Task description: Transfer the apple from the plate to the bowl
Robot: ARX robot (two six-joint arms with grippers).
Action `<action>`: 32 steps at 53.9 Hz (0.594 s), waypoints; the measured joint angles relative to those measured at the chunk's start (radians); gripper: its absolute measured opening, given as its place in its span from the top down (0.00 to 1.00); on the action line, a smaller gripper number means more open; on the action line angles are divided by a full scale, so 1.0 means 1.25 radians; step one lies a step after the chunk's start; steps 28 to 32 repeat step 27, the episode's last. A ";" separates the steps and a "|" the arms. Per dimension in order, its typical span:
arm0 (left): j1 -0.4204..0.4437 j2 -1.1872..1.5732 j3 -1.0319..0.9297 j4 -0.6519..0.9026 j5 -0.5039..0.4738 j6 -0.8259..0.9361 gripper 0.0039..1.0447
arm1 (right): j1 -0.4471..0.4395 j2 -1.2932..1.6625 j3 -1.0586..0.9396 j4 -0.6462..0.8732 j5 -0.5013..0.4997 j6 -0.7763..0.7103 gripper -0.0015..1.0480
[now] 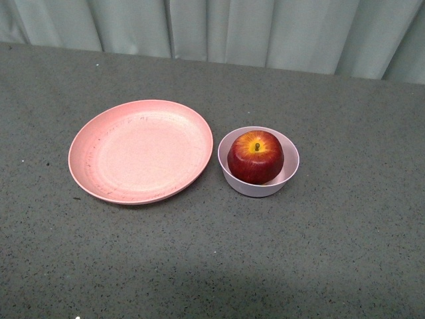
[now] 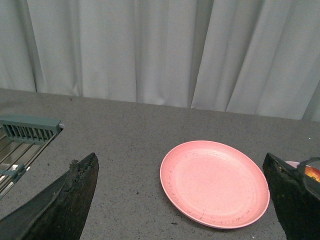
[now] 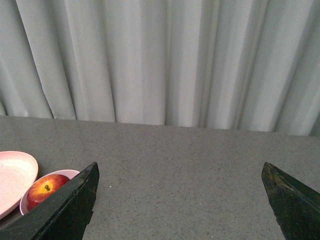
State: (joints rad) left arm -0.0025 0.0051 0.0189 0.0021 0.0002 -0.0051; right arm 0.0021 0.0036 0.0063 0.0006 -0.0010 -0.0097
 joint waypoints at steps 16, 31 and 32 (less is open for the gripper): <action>0.000 0.000 0.000 0.000 0.000 0.000 0.06 | 0.000 0.000 0.000 0.000 0.000 0.000 0.09; 0.000 0.000 0.000 0.000 0.000 0.000 0.06 | 0.000 0.000 0.000 0.000 0.000 0.000 0.09; 0.000 0.000 0.000 0.000 0.000 0.000 0.06 | 0.000 0.000 0.000 0.000 0.000 0.000 0.09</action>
